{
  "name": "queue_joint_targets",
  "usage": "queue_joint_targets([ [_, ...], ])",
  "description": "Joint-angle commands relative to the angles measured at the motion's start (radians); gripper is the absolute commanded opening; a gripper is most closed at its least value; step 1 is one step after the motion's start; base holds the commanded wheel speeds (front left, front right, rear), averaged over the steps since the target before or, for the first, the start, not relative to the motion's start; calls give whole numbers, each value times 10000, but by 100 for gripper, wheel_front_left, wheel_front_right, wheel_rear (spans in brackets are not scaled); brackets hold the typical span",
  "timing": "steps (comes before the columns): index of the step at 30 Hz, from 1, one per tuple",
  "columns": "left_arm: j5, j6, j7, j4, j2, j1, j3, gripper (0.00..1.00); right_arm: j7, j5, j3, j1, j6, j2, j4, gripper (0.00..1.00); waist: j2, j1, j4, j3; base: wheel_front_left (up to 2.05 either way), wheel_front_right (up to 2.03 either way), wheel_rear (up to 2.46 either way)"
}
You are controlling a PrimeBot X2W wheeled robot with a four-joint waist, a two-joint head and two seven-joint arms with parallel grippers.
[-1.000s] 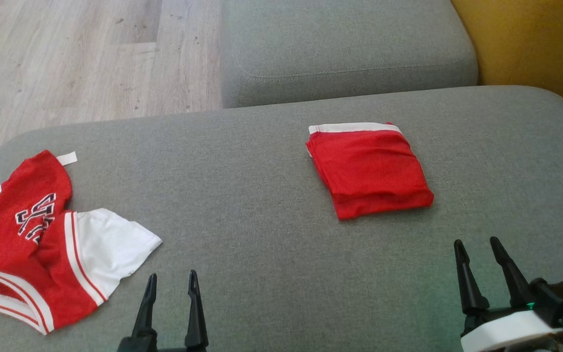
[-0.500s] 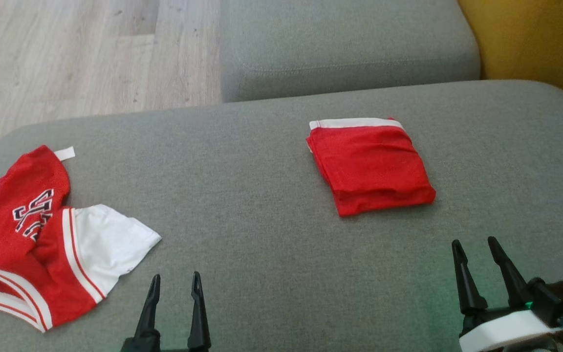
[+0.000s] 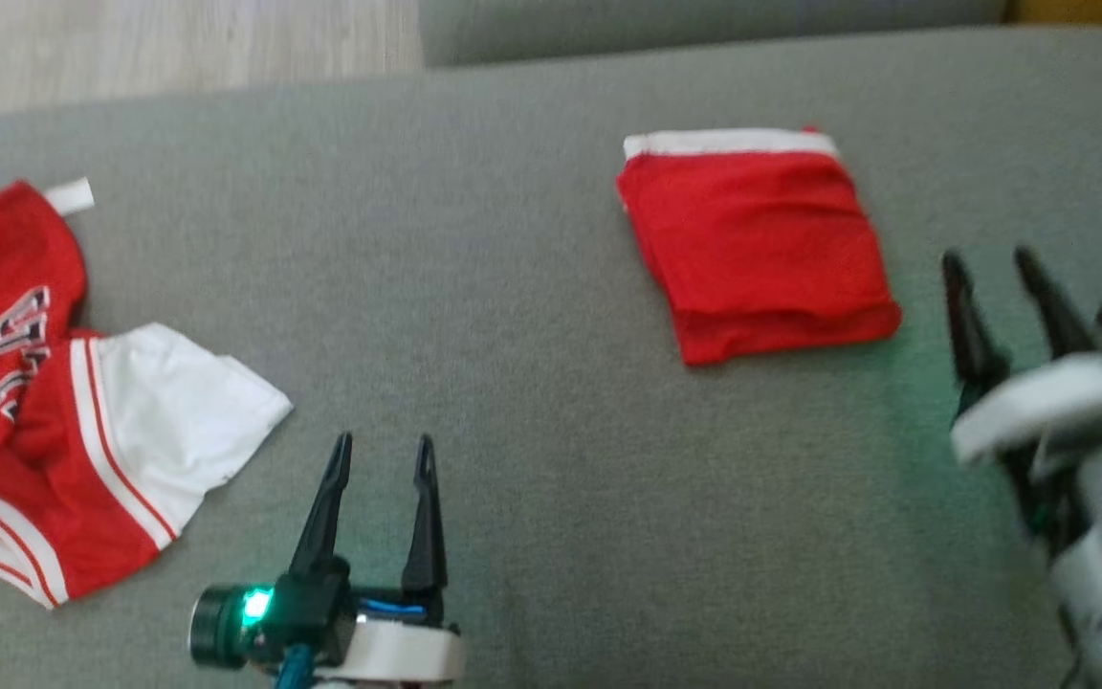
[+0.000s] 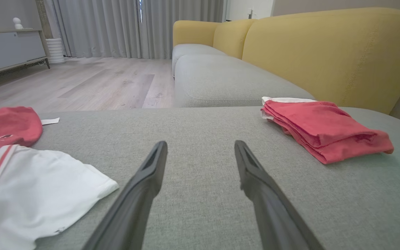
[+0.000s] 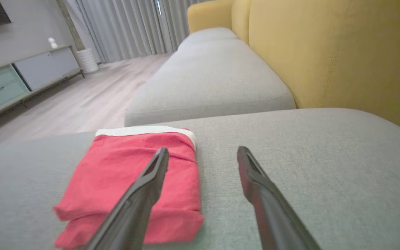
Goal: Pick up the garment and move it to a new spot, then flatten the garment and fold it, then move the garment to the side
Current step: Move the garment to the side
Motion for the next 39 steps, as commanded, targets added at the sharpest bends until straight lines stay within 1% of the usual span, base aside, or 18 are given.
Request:
queue_joint_targets([
  [1, 55, 38, -51, -243, -24, -409, 107, 100, 669, 462, 366, -770, 67, -393, 131, 100, 0, -3, 204, 569, 0, 0, 0],
  [4, -24, 8, -51, -170, -24, -671, -97, 100, 1819, 1337, 679, -1616, 67, -768, 738, 100, 0, -3, 334, 818, 0, 0, 0],
  [5, -24, 8, -51, -170, -24, -671, -97, 100, 1819, 1337, 679, -1616, 67, -768, 738, 100, 0, -3, 334, 818, 0, 0, 0],
  [8, -143, 30, -51, -118, -24, -916, -253, 100, 2534, 1999, 1060, -2222, 67, -1129, 1249, 100, 0, -3, 470, 1015, 0, 0, 0],
  [12, -278, 131, -51, -116, -24, -1206, -457, 100, 2847, 2637, 1568, -2702, 67, -1430, 1793, 100, 0, -3, 661, 1282, 0, 0, 0],
  [18, -366, 231, -51, -84, -24, -1516, -652, 100, 2835, 3498, 2301, -3074, 67, -1491, 2437, 100, 0, -3, 874, 1632, 0, 0, 0],
  [19, -366, 243, -51, -75, -24, -1556, -661, 100, 2825, 3652, 2412, -3115, 67, -1466, 2504, 86, 0, -3, 892, 1679, 0, 0, 0],
  [20, -370, 258, -51, -67, -24, -1591, -662, 100, 2801, 3791, 2536, -3153, 67, -1447, 2553, 45, 0, -3, 900, 1710, 0, 0, 0],
  [21, -374, 272, -51, -60, -24, -1621, -656, 100, 2761, 3931, 2669, -3189, 67, -1432, 2565, 0, 0, -3, 898, 1734, 0, 0, 0],
  [24, -371, 340, -51, -57, -24, -1656, -593, 100, 2570, 4289, 3074, -3287, 67, -1512, 2507, 0, 0, -3, 794, 1766, 0, 0, 0],
  [27, -314, 346, -51, -63, -24, -1635, -477, 100, 2219, 4408, 3394, -3431, 67, -1857, 2500, 0, 0, -3, 533, 1760, 0, 0, 0],
  [33, -136, 178, -51, -99, -24, -1761, -317, 100, 1668, 4453, 3778, -3685, 67, -2901, 2658, 0, 0, -3, -211, 1946, 0, 0, 0],
  [39, 197, -27, -51, 25, -24, -2044, -224, 100, 1174, 4570, 3758, -3690, 67, -4013, 3137, 0, 0, -3, -914, 2313, 0, 0, 0],
])
